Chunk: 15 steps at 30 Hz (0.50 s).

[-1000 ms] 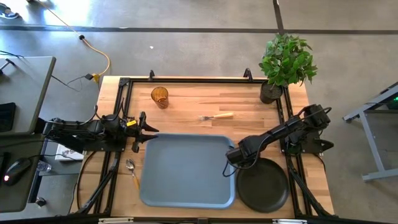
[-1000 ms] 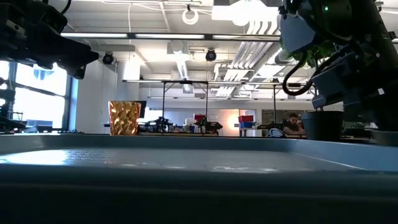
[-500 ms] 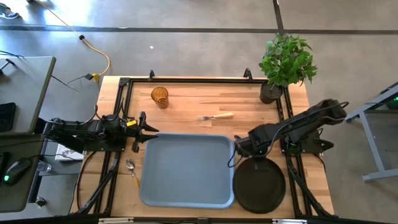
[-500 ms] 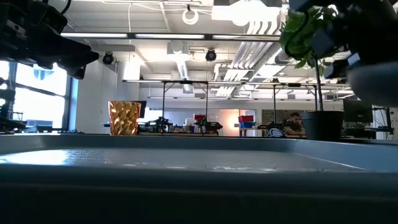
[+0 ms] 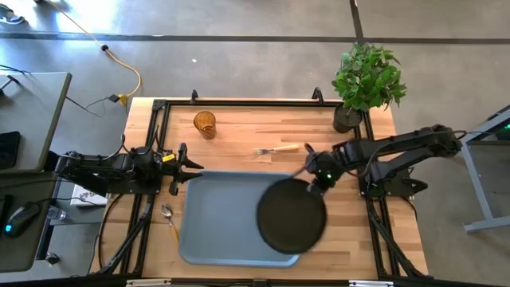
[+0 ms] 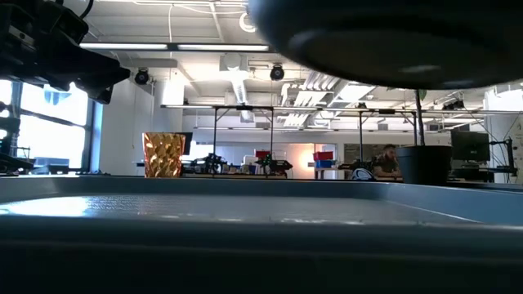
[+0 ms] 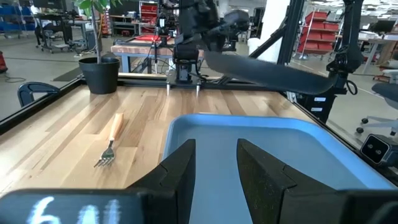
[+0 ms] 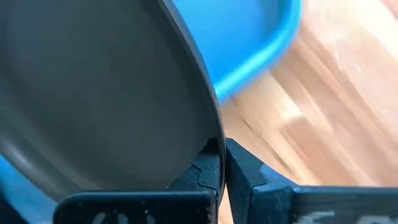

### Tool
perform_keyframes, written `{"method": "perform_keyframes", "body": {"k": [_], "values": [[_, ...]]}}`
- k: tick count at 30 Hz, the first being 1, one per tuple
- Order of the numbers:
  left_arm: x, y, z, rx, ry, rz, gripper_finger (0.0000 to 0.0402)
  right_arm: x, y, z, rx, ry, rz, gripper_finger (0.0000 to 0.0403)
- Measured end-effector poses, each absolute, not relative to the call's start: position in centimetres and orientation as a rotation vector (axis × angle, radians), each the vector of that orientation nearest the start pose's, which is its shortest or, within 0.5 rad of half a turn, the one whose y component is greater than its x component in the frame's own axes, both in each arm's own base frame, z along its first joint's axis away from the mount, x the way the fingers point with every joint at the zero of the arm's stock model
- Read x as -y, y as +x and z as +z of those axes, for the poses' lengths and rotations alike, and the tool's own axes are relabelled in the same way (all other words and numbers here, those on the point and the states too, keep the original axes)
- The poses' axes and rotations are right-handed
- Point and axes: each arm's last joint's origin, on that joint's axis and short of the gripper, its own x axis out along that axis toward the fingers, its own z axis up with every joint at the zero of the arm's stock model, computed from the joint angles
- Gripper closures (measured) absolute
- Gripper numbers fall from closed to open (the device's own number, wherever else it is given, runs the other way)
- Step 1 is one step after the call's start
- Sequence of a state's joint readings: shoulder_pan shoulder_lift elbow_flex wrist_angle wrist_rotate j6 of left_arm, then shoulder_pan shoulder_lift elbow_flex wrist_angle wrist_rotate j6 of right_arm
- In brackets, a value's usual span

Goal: Pick and place plate/cup/fork/spoon on tray
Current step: Put the black plate on the blue serving tray

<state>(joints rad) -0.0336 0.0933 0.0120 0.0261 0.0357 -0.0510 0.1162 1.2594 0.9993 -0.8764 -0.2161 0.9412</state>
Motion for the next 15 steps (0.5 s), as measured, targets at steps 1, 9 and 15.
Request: {"method": "perform_keyframes", "body": {"k": [1, 9, 15], "values": [[0.4, 10.3, 16.3, -0.057, -0.051, -0.068, 0.0296, -3.1, 23.3, 26.4, -1.146, 0.929, -0.293, 0.0403], [0.5, 10.3, 16.3, -0.057, -0.051, -0.068, 0.0296, -2.4, 26.0, 28.2, -0.750, 1.159, -0.366, 0.0403], [0.4, 10.3, 16.3, -0.057, -0.051, -0.068, 0.0296, -2.3, 27.2, 29.6, -0.508, 1.226, -0.358, 0.0403]]}}
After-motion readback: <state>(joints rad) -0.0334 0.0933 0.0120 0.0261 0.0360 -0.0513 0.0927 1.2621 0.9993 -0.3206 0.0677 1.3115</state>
